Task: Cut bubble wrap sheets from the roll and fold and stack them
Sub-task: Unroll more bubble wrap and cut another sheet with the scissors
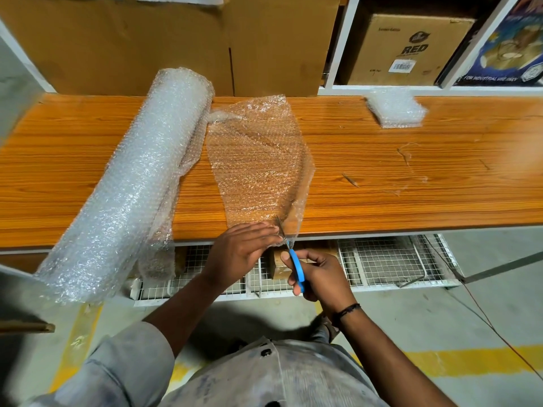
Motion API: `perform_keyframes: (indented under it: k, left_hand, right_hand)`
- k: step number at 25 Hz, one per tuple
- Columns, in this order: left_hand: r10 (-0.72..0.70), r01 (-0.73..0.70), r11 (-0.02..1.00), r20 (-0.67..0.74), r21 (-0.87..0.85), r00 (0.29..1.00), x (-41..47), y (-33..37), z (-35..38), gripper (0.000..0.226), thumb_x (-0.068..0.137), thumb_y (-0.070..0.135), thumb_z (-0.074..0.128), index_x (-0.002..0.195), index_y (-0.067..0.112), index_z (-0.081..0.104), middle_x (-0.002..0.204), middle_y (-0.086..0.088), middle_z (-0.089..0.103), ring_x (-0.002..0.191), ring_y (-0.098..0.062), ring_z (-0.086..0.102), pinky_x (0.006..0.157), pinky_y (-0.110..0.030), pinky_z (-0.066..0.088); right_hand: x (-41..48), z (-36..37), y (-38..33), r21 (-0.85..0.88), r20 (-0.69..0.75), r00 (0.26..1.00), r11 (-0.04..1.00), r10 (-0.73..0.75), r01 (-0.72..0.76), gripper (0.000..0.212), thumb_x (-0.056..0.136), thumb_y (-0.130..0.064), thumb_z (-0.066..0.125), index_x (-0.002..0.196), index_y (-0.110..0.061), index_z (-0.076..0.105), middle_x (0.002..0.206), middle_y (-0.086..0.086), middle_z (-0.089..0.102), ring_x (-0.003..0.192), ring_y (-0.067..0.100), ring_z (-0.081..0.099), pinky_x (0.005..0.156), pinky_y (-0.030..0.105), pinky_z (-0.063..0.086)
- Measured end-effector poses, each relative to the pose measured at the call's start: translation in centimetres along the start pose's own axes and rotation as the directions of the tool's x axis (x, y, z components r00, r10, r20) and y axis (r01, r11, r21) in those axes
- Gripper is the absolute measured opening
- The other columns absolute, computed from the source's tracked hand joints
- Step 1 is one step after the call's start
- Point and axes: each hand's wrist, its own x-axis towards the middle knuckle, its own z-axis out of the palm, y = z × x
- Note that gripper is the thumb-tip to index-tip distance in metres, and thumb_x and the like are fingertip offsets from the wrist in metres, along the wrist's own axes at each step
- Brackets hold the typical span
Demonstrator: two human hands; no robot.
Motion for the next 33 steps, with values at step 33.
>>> perform_keyframes:
  k: [33]
  left_hand:
    - [-0.085, 0.062, 0.929, -0.048, -0.366, 0.995, 1.2, 0.3, -1.7, 0.026, 0.102, 0.017, 0.060, 0.123, 0.016, 0.074, 0.122, 0.007, 0.074, 0.113, -0.007, 0.069, 0.085, -0.040, 0.059]
  right_hand:
    - [2.7, 0.3, -1.2, 0.014, -0.047, 0.999, 1.000, 0.002, -0.002, 0.032, 0.084, -0.029, 0.084, 0.097, 0.000, 0.077, 0.065, 0.014, 0.065, 0.042, 0.016, 0.053, 0.041, 0.021, 0.029]
